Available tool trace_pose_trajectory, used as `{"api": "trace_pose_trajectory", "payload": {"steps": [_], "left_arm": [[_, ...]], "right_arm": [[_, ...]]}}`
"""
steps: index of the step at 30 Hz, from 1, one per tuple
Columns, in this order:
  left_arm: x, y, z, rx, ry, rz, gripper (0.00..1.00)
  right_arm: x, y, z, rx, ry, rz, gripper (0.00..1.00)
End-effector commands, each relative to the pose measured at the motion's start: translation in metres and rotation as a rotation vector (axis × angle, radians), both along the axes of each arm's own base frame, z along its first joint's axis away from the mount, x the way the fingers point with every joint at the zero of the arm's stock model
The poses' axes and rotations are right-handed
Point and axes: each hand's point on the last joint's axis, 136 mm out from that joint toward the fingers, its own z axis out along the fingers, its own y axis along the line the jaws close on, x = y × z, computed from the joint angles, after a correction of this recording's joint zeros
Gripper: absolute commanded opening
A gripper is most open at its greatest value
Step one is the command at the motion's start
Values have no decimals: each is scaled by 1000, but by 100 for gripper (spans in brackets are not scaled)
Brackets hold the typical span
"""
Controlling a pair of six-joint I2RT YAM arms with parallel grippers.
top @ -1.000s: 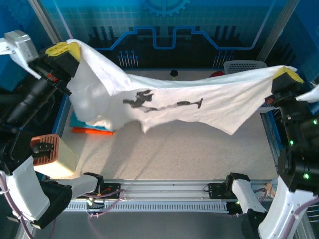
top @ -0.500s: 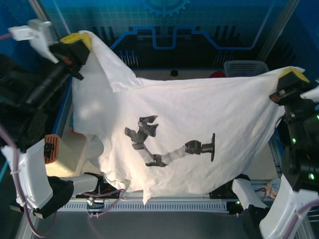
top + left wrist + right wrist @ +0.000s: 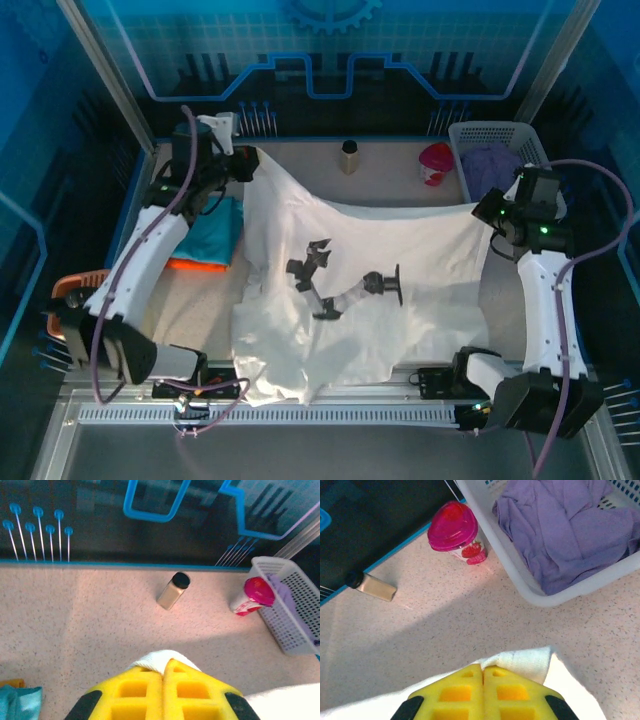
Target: Fold and stack the t-shirts
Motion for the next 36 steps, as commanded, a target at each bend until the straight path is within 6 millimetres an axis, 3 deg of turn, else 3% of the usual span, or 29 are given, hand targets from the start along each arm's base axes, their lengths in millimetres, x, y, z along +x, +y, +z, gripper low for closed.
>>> {"api": "trace_pose_trajectory", "payload": {"steps": [1, 9, 16, 24, 30, 36], "left_arm": [[30, -1, 16, -53, -113, 9, 0], [70, -10, -9, -32, -79, -21, 0], [76, -13, -17, -50, -14, -24, 0], [44, -15, -45, -147, 131, -6, 0], [6, -16, -74, -244, 318, 37, 0], [-34, -15, -91, -271, 455, 46, 0]], "right_arm": [[31, -8, 8, -64, -93, 3, 0], [59, -14, -15, -93, -67, 26, 0], [65, -20, -36, -93, -26, 24, 0], [44, -14, -81, 16, 133, 5, 0], [16, -12, -113, 65, 294, -13, 0], [-8, -15, -140, 120, 374, -33, 0]]}}
